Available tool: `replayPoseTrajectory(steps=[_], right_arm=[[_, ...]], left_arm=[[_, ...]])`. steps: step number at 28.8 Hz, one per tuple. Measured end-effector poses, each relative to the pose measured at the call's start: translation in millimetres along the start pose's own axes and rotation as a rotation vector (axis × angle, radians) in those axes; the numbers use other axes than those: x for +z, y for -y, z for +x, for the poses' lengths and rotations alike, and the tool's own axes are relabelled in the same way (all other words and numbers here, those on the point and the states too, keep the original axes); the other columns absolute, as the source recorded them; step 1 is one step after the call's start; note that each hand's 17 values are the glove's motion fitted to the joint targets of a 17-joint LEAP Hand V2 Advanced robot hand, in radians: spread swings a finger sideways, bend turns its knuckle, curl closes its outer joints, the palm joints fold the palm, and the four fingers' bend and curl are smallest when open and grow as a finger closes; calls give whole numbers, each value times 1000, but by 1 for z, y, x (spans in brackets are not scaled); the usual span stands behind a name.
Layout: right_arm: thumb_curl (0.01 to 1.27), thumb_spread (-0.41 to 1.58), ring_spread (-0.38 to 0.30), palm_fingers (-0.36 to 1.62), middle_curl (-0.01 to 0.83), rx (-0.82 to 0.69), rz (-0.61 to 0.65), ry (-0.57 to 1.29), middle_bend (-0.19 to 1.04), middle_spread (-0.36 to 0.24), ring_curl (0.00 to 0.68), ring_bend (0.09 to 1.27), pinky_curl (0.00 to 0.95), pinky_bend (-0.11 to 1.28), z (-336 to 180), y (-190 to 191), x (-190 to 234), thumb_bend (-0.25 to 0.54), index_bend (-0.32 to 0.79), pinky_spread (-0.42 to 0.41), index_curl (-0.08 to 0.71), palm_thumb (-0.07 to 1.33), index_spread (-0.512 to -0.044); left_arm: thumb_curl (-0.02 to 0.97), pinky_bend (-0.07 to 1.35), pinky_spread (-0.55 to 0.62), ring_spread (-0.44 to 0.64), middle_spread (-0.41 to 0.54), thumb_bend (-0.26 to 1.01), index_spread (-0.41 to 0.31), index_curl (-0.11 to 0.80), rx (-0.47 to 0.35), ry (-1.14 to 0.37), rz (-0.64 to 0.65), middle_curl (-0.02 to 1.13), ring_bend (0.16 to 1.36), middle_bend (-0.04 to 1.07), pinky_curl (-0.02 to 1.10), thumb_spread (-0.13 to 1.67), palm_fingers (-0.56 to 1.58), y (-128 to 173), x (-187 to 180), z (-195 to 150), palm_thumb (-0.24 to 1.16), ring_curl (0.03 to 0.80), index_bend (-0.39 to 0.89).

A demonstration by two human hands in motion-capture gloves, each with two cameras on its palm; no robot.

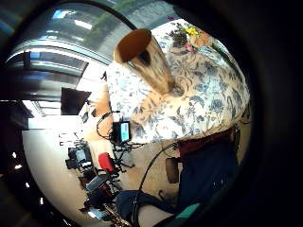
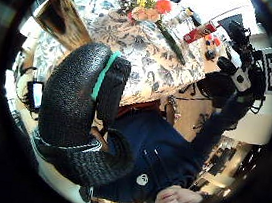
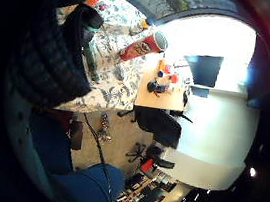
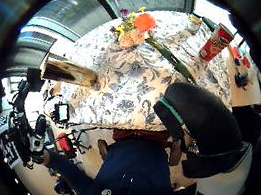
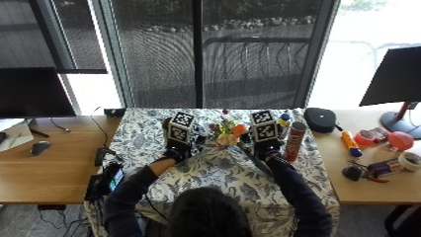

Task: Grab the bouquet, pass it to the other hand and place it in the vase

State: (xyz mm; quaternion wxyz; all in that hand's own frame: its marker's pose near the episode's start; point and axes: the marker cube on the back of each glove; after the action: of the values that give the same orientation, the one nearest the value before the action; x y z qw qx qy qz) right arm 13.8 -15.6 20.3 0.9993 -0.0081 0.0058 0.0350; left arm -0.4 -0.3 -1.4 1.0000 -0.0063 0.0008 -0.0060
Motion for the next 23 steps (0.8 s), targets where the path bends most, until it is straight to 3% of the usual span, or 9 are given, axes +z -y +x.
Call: replayPoseTrajectory(steps=[4, 9, 19, 23], right_arm=[[100, 604, 68, 445, 62, 90, 16, -18, 163, 8, 164, 519, 219, 686, 18, 19, 21, 273, 33, 136, 26, 447, -228], [125, 835, 68, 418, 118, 95, -22, 41, 196, 10, 220, 570, 274, 722, 29, 21, 29, 256, 62, 160, 49, 464, -283], [162, 1067, 63, 397, 198, 58, -39, 105, 215, 11, 262, 608, 309, 737, 31, 27, 11, 203, 82, 180, 73, 475, -324], [175, 1111, 48, 396, 222, 116, -17, 171, 219, 5, 275, 625, 314, 729, 48, 30, -2, 179, 80, 162, 81, 478, -330]], left_arm=[[63, 367, 264, 203, 177, 122, 19, 42, -20, 3, -21, 73, 498, 164, 118, 670, 219, 4, -1, -3, 199, 136, 58], [98, 448, 334, 275, 249, 115, 37, 39, -36, -11, -71, 115, 594, 183, 179, 909, 125, 3, -4, -8, 210, 191, 51], [153, 510, 392, 334, 307, 79, 44, 69, -49, -65, -84, 177, 675, 206, 235, 1130, 58, -1, -2, -16, 216, 233, 95], [170, 528, 396, 345, 317, 64, 42, 82, -50, -57, -52, 199, 687, 212, 253, 1171, 43, -5, -3, -16, 219, 240, 102]])
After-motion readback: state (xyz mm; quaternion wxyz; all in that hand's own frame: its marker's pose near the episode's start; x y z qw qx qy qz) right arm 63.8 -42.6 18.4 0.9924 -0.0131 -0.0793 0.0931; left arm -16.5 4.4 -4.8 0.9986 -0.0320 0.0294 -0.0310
